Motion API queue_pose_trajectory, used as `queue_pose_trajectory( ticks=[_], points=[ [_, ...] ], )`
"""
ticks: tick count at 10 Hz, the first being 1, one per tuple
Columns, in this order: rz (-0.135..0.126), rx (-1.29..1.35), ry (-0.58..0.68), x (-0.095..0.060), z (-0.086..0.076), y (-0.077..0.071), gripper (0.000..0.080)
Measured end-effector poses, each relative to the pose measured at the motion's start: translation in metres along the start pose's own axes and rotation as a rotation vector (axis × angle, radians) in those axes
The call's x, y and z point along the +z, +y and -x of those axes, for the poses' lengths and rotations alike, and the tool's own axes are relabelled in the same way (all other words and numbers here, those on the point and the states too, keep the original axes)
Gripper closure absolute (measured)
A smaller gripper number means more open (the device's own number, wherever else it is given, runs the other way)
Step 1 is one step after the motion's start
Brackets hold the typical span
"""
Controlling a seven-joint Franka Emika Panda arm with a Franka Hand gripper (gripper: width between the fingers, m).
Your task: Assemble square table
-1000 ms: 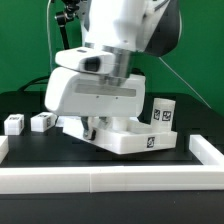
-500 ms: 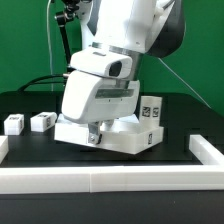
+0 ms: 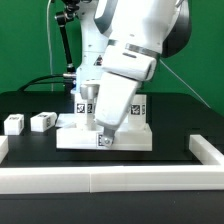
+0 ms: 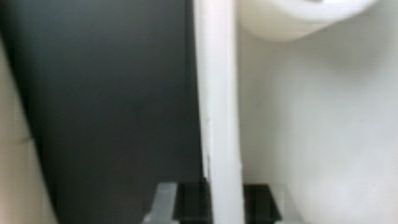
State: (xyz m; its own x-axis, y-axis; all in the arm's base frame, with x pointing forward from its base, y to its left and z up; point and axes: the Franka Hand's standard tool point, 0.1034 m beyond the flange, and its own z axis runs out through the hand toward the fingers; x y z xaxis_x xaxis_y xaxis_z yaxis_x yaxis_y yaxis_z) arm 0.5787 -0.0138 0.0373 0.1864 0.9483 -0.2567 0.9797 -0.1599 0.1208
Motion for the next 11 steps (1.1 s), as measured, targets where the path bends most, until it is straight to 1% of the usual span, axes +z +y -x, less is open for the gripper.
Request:
queue_pose_trajectory(
  ticks=[1, 2, 3, 5, 7, 8, 10, 11],
  points=[
    [0.024, -0.111, -0.002, -0.006, -0.014, 0.011, 0.0737],
    [0.020, -0.176, -0.009, -0.009, -0.022, 0.016, 0.0737],
    [0.029, -0.155, -0.005, -0.012, -0.034, 0.024, 0.0737],
    [0.026, -0.149, -0.005, -0.008, -0.031, 0.022, 0.0737],
    [0.025, -0.135, -0.003, -0.009, -0.034, 0.022, 0.0737],
    [0.029, -0.135, 0.004, -0.010, -0.043, 0.024, 0.0737],
    [0.034, -0.122, 0.003, -0.016, -0.067, 0.039, 0.0737],
    [0.035, -0.125, -0.001, -0.015, -0.075, 0.046, 0.0737]
  ],
)
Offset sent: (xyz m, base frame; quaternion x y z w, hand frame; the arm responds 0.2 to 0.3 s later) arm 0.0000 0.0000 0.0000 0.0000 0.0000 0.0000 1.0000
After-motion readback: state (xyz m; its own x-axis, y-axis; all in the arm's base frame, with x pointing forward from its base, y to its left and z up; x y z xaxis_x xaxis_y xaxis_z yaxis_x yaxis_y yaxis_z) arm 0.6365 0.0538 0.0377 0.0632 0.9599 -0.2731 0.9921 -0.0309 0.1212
